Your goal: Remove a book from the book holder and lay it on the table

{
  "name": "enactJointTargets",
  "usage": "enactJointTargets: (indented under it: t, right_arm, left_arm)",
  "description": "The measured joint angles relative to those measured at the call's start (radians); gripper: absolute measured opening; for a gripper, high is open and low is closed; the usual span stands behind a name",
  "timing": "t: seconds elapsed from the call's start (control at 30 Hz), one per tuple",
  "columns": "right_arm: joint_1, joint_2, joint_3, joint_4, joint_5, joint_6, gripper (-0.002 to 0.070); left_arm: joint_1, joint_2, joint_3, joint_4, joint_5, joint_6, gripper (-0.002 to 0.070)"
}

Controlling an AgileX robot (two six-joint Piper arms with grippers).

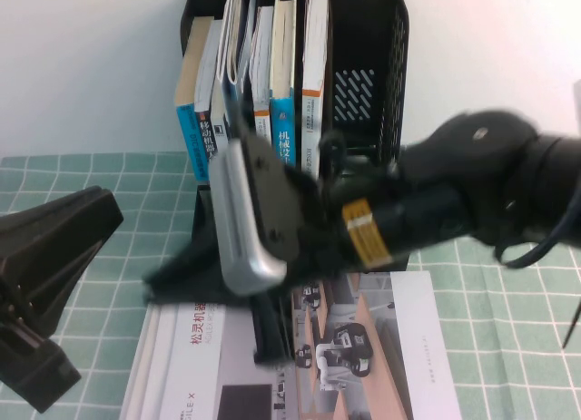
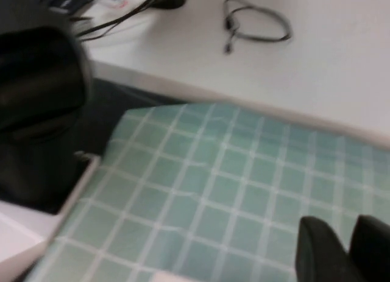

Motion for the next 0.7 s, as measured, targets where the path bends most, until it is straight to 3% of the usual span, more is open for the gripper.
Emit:
enactJointTargets:
  t: [0.13, 0.37, 0.47, 0.6, 0.7]
  right_arm:
    - [0.000, -0.099, -0.057, 0.000, 0.205, -0.143, 0.0025]
    - [0.000, -0.255, -0.066, 0.047, 0.865, -0.452, 0.0004]
    - [-0.002, -0.296, -0.068, 0.307, 1.261, -0.631, 0.0001]
    - [-0.087, -0.329, -0.070, 0.941, 1.760, -1.171, -0.0001]
    - [-0.159, -0.346, -0.031, 1.341, 1.983, -1.475, -0.0001]
  left_arm:
    - [0.000, 0.000, 0.000, 0.001, 0.041, -0.002, -0.0003]
    - [0.000, 0.000, 0.000, 0.087, 0.291, -0.022, -0.0003]
    - [0.000, 0.000, 0.000, 0.138, 0.443, -0.072, -0.0003]
    - [0.000, -0.004, 0.000, 0.185, 0.563, -0.112, -0.0003]
    - [0.000, -0.014, 0.000, 0.193, 0.544, -0.096, -0.0003]
